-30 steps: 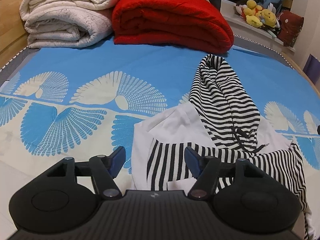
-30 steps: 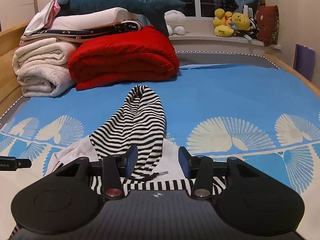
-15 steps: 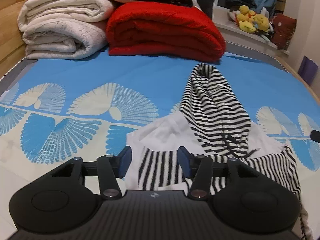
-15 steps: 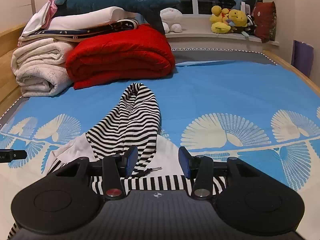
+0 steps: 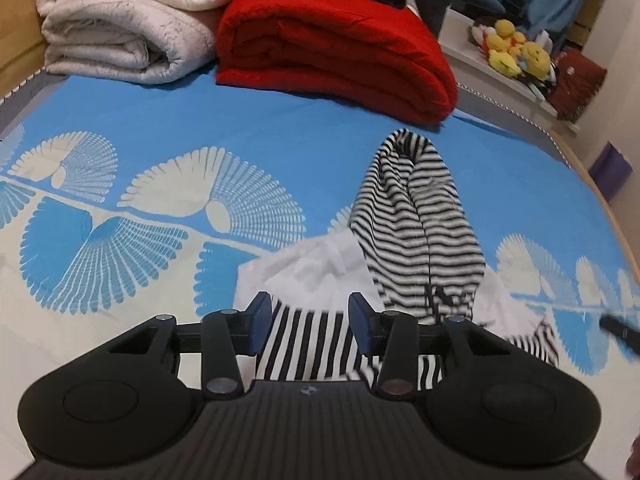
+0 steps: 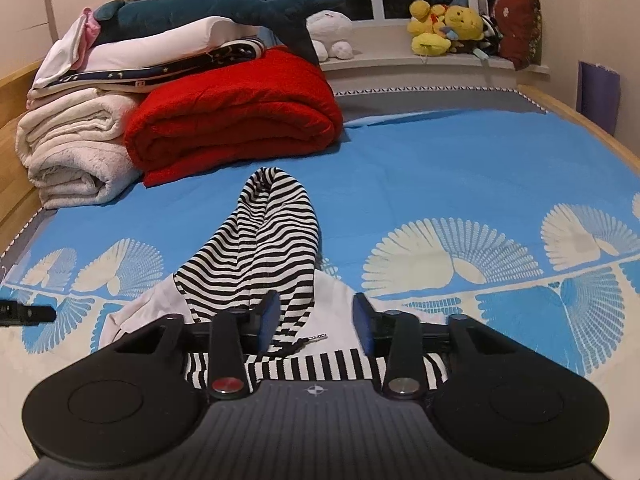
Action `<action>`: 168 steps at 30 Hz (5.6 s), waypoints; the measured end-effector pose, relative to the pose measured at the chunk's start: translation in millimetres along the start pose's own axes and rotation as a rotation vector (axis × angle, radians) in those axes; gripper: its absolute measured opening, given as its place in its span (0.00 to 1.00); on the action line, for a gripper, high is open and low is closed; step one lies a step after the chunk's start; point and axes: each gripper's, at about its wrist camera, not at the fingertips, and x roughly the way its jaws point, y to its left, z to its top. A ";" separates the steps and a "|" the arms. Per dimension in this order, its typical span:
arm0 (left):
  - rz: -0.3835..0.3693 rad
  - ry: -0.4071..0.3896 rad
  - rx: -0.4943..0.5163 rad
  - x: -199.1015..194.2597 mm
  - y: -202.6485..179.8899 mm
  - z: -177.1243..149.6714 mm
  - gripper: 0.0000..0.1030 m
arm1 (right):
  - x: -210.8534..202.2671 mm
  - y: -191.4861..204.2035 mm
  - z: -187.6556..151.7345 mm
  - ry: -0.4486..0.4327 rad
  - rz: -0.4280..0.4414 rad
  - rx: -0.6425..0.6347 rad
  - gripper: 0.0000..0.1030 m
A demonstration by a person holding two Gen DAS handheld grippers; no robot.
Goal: Fold small clothes
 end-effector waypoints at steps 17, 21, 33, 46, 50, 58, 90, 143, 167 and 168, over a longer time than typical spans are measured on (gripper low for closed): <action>-0.061 0.214 -0.074 172.5 -71.4 90.8 0.43 | 27.5 -17.8 4.8 0.135 -0.002 0.182 0.11; 0.001 0.194 -0.065 223.6 -84.3 112.4 0.43 | 31.8 -21.8 7.3 0.138 -0.019 0.202 0.11; -0.081 0.050 -0.211 315.8 -90.5 165.1 0.45 | 45.5 -34.0 3.3 0.175 -0.050 0.198 0.11; -0.053 0.005 0.114 311.5 -132.7 170.9 0.03 | 49.8 -55.8 3.9 0.179 -0.101 0.227 0.11; -0.093 -0.064 0.214 243.9 -141.0 152.4 0.03 | 47.5 -59.0 5.7 0.175 -0.095 0.246 0.11; -0.257 -0.183 0.627 53.6 -144.5 -3.4 0.03 | 30.4 -67.6 14.8 0.129 -0.095 0.303 0.11; -0.213 0.399 0.018 91.3 -33.7 -116.5 0.32 | 87.1 -26.8 -37.5 0.379 0.003 0.367 0.31; -0.062 0.406 0.200 95.5 4.3 -99.8 0.24 | 50.9 -66.4 -74.1 0.564 0.056 0.159 0.04; -0.086 0.257 0.357 67.9 -13.2 -97.0 0.31 | 52.8 -44.1 -72.3 0.498 -0.009 -0.013 0.39; -0.119 0.245 0.351 65.6 -14.1 -96.8 0.31 | 45.3 -40.7 -67.2 0.460 0.032 -0.010 0.39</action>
